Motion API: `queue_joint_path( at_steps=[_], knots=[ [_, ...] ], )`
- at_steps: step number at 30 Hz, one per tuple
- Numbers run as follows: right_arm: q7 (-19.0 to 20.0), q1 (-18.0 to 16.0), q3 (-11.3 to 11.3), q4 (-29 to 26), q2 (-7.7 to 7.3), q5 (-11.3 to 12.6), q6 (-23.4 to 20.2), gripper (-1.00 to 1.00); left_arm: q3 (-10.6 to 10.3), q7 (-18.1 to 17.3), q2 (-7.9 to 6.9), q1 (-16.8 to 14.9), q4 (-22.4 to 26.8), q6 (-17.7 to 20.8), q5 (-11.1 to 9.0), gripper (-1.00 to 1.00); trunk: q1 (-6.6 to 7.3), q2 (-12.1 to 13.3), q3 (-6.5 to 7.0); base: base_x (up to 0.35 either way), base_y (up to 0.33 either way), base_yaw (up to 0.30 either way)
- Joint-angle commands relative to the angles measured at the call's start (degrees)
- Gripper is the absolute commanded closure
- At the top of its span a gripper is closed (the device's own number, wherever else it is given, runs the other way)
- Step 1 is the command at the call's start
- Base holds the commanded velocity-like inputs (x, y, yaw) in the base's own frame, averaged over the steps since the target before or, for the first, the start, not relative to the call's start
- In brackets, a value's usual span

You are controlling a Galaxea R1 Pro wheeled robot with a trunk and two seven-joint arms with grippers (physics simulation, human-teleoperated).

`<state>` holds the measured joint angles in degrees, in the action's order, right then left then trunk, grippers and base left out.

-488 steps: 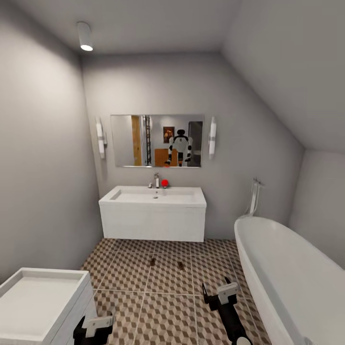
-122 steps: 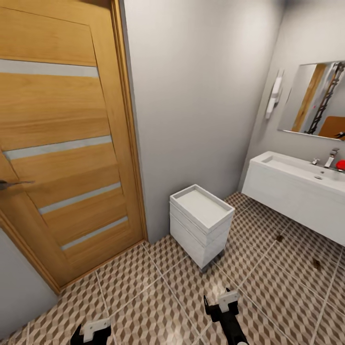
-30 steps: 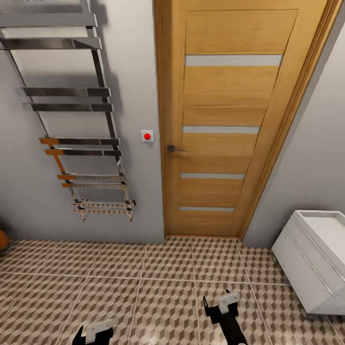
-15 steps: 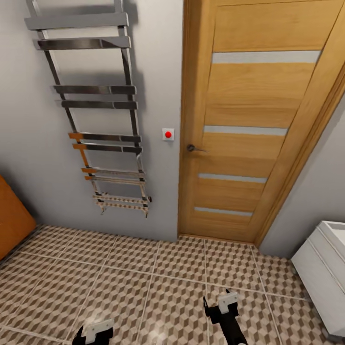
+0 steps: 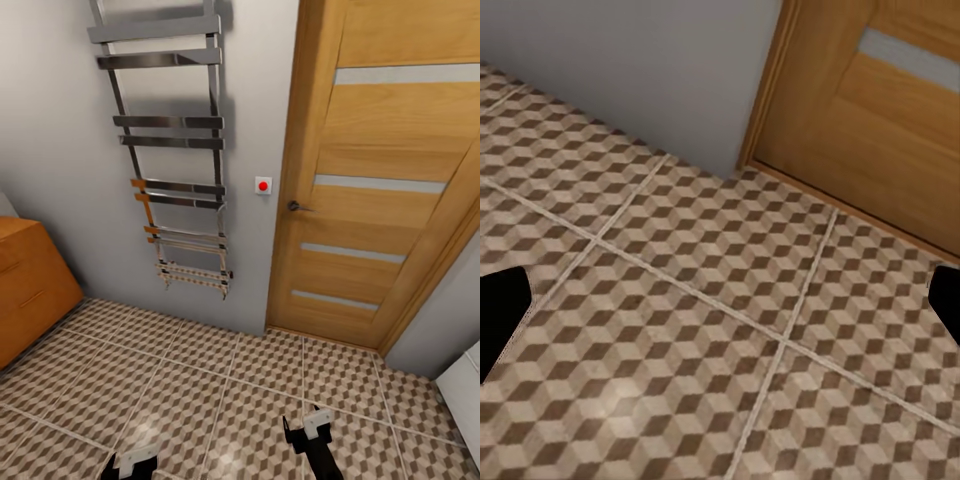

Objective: Take the four mousetraps from the cabinet in the bathroom and place them on the bathroom floor. Make sure all four end up on the same floor surface, and ensure that at least two of them are either under or directly next to the same bathroom sink.

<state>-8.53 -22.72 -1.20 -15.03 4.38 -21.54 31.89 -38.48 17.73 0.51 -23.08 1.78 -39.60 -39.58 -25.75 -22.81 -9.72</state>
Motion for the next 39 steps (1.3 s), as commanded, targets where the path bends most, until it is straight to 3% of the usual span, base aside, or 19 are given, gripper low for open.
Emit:
queue_joint_path(
  at_steps=[1, 39],
  knots=[
    [-0.4, 0.0, -0.1, 0.1, 0.02, -0.6, 0.1, -1.0, -0.5, 0.5, 0.02, 0.0, 0.0, 0.0, 0.0, -1.0, -0.03, -0.1, -0.14, 0.0, 0.0, 0.248],
    [-0.4, 0.0, -0.1, 0.2, 0.02, -0.7, 0.1, -1.0, -0.5, 0.5, 0.02, -0.1, 0.0, 0.0, 0.0, -1.0, -0.03, -0.1, -1.24, 0.0, 0.0, 0.248]
  ],
)
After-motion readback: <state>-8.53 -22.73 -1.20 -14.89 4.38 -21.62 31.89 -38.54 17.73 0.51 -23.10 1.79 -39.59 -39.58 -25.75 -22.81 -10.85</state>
